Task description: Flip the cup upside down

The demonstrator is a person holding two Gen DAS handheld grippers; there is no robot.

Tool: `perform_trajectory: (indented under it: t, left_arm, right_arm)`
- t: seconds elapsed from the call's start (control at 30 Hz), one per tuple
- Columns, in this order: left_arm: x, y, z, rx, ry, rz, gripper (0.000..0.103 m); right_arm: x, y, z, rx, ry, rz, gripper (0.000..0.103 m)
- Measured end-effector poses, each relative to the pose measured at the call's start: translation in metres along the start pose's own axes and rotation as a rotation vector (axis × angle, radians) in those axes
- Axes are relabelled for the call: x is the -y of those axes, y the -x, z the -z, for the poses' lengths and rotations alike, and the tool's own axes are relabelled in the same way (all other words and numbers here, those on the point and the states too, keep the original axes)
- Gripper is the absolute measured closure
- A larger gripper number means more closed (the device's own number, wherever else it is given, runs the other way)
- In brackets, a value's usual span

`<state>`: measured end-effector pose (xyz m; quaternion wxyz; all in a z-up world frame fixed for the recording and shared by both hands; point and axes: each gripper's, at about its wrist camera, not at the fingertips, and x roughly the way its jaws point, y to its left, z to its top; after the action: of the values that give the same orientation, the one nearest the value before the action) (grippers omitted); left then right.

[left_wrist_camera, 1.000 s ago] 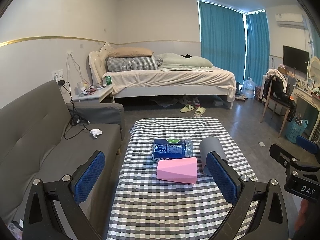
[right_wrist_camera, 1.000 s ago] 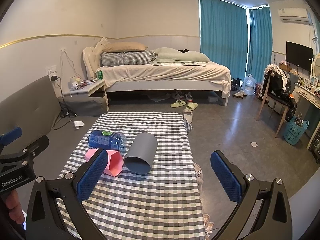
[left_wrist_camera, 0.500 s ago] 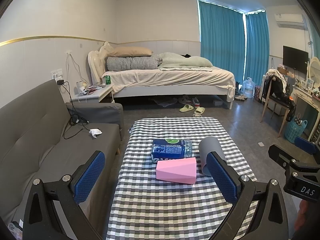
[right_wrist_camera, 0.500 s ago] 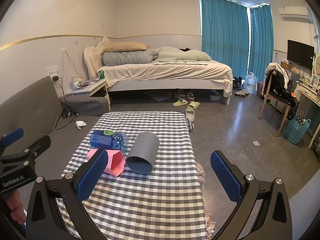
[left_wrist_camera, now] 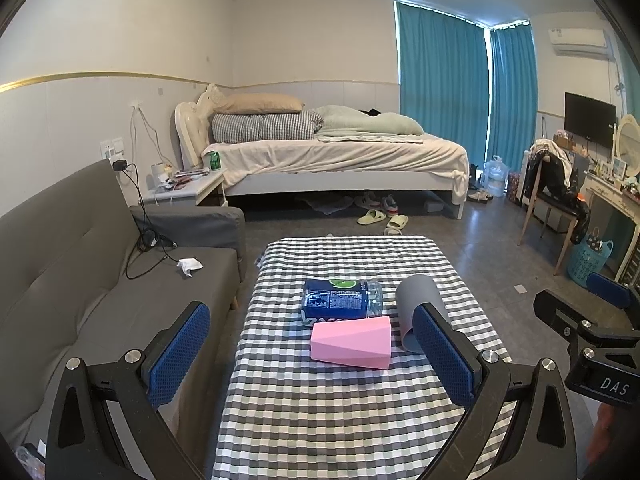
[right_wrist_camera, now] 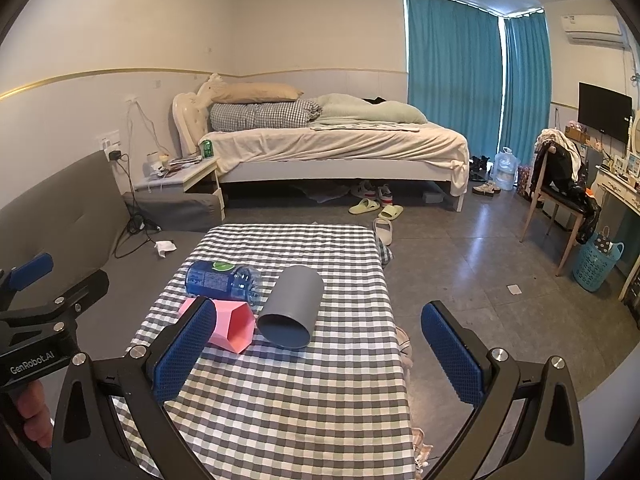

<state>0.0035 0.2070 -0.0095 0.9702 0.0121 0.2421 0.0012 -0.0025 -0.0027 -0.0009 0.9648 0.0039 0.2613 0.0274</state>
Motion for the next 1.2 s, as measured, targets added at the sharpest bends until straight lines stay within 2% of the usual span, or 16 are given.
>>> perform_trajectory:
  t: [0.53,0.83,1.2]
  left_arm:
    - [-0.004,-0.009,0.000,-0.020,0.006,0.001,0.000]
    - [-0.016,-0.054,0.005,-0.099,0.010,-0.017,0.000]
    - [-0.034,-0.113,0.002,-0.202,0.038,-0.049,0.000]
  right_arm:
    - [-0.002,-0.013,-0.003,-0.035,-0.004,-0.015,0.000]
    - [-0.011,-0.066,-0.005,-0.139,0.017,-0.003,0.000]
    - [-0.024,-0.153,-0.001,-0.323,0.015,-0.019,0.012]
